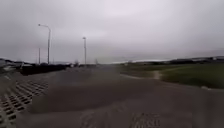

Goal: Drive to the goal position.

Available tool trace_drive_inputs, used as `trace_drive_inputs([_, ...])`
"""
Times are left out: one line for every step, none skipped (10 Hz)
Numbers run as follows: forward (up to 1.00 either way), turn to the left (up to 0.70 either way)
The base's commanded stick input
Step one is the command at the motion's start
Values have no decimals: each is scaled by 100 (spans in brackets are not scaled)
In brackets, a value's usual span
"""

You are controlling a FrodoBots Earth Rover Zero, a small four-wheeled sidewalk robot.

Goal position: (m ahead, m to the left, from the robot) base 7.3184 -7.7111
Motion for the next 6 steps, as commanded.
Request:
trace_drive_inputs([85, 0])
trace_drive_inputs([85, 0])
trace_drive_inputs([85, 0])
trace_drive_inputs([85, 0])
trace_drive_inputs([85, 0])
trace_drive_inputs([85, 0])
